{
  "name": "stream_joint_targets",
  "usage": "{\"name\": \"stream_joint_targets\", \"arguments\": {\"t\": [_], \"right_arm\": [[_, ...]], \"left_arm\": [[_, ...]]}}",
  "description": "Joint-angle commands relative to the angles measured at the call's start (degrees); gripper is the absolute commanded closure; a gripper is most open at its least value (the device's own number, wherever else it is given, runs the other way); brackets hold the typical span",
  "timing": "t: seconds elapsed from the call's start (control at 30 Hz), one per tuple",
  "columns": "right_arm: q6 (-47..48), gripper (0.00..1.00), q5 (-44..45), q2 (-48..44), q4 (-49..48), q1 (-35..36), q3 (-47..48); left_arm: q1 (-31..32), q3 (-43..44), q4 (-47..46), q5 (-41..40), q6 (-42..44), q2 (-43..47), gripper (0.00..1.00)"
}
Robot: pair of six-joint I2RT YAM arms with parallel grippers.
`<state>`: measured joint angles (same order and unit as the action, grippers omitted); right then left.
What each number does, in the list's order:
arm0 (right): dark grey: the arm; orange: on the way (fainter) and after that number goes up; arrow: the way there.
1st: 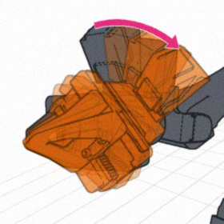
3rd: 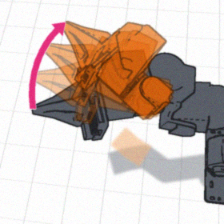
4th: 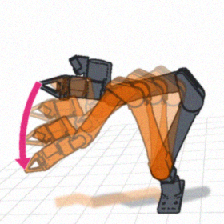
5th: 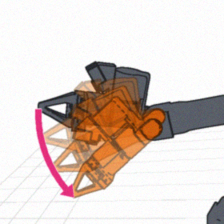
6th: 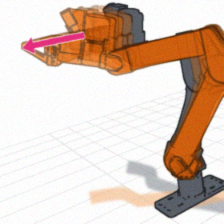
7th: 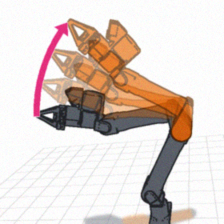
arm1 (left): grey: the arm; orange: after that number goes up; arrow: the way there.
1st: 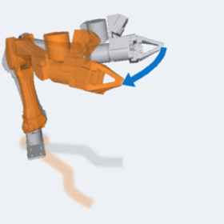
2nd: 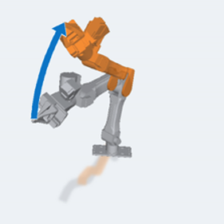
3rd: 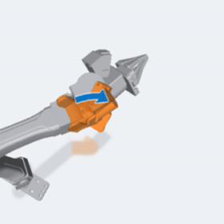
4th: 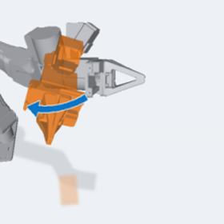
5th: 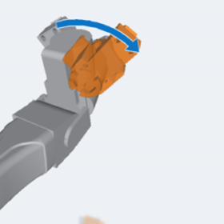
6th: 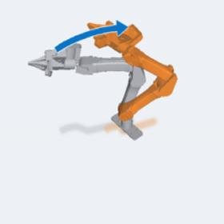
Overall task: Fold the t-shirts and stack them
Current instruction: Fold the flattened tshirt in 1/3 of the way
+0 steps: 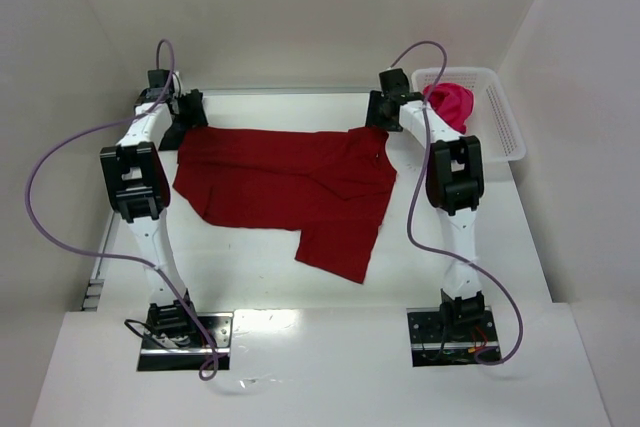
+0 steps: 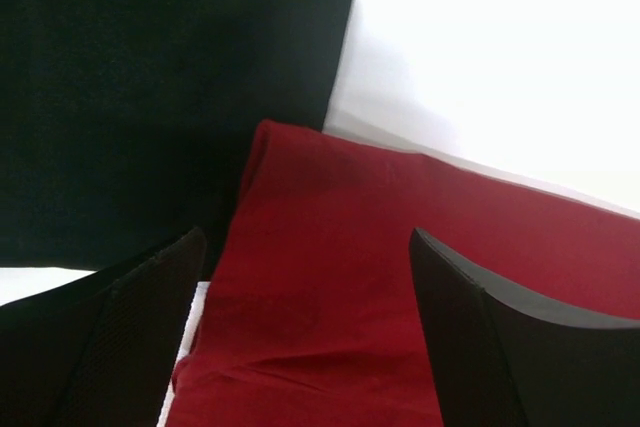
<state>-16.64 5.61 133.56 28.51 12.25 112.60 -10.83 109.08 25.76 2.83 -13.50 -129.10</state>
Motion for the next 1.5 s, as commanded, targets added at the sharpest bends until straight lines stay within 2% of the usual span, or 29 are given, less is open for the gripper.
{"name": "stream_joint_targets", "arguments": {"t": [0.0,0.07,0.17,0.27,0.6,0.7,0.77,0.8,0.83,0.97,1.03,1.2,1.47], "right_arm": [[1.18,0.35,2.83,1.44,1.28,0.76,3.42],[1.18,0.36,2.83,1.97,1.28,0.76,3.42],[1.18,0.36,2.83,2.50,1.28,0.76,3.42],[1.18,0.41,2.83,3.90,1.28,0.76,4.47],[0.65,0.72,3.36,6.18,0.76,0.76,6.14],[0.65,0.84,3.89,6.80,0.76,0.76,7.29],[0.13,0.88,3.89,6.80,0.76,0.76,7.81],[0.12,0.90,4.49,6.80,0.76,0.76,7.81],[0.12,0.93,5.02,6.80,0.76,0.76,7.81],[-0.58,1.00,6.16,7.33,0.06,0.76,9.57],[-0.58,1.00,6.17,7.33,0.05,0.76,11.23],[-1.11,1.00,6.17,10.66,2.07,0.76,18.78],[-2.16,1.00,6.87,14.62,3.38,-0.30,27.13]], "left_arm": [[-0.16,2.28,-0.01,-2.92,0.93,-1.77,0.11],[-0.16,2.28,-0.62,-2.92,0.93,-2.38,0.18],[-0.16,3.68,-0.62,-1.69,0.93,-3.18,0.21],[-0.16,5.09,-0.62,-1.16,0.41,-4.84,0.24],[-0.16,5.09,-0.62,-1.69,0.40,-5.37,0.41],[-0.16,5.61,-0.62,-1.69,0.40,-5.37,0.49],[-0.16,5.62,-0.62,-1.69,0.40,-5.37,0.57],[-0.16,5.62,-0.62,-1.69,0.40,-5.37,0.57],[-0.16,6.14,-0.62,-1.69,0.40,-5.37,0.63],[-0.16,6.67,-0.62,-2.39,0.40,-5.37,0.73],[-0.16,8.07,-0.62,-2.91,0.40,-5.37,0.80],[-0.16,11.59,-0.62,-2.92,-0.13,-7.21,0.87],[-0.16,22.21,1.75,-2.92,-0.13,-11.60,0.88]]}}
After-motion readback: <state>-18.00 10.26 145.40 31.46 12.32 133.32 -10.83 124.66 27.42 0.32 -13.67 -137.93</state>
